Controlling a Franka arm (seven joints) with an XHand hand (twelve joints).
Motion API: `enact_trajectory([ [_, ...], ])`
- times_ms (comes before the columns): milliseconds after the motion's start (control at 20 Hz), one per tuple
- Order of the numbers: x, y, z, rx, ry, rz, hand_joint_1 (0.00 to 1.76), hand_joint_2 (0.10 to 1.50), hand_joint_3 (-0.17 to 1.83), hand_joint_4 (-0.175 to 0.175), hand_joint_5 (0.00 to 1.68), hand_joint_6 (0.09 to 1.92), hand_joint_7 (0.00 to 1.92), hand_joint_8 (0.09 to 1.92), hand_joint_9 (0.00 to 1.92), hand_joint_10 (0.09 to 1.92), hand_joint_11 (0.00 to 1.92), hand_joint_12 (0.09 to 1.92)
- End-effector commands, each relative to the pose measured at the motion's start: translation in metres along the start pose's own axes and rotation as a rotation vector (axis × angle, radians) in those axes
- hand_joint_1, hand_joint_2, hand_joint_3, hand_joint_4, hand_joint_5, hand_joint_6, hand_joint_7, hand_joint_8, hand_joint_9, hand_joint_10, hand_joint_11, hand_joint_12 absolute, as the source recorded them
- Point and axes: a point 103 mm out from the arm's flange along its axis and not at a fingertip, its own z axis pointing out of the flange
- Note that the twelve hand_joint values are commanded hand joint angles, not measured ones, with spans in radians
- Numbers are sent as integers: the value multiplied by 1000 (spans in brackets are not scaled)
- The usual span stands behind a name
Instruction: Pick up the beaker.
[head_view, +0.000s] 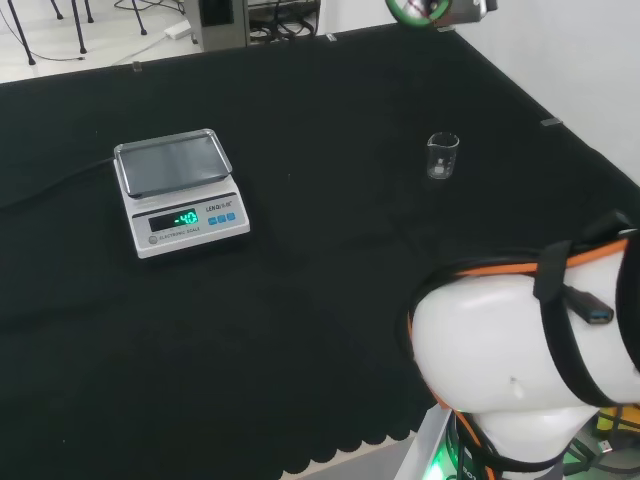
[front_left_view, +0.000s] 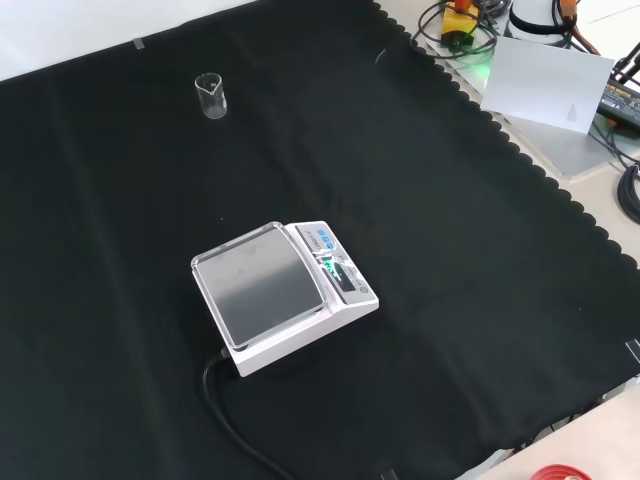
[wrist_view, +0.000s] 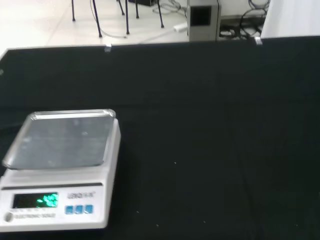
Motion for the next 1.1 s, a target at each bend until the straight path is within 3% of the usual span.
enact_trajectory([
  [50,-32,47,53,-104,-134,-37,659,1168,-175,-78,317,354,161,784,335,900,27,1476],
  [150,-41,49,60,-114,-162,-35,667,1167,-175,-79,333,363,176,790,344,901,32,1475],
  [400,-66,58,80,-79,-148,-15,679,1163,-175,-79,338,377,183,793,353,898,38,1470],
  [1100,-130,114,125,7,-52,30,685,1160,-175,-79,332,394,182,793,354,894,38,1468],
])
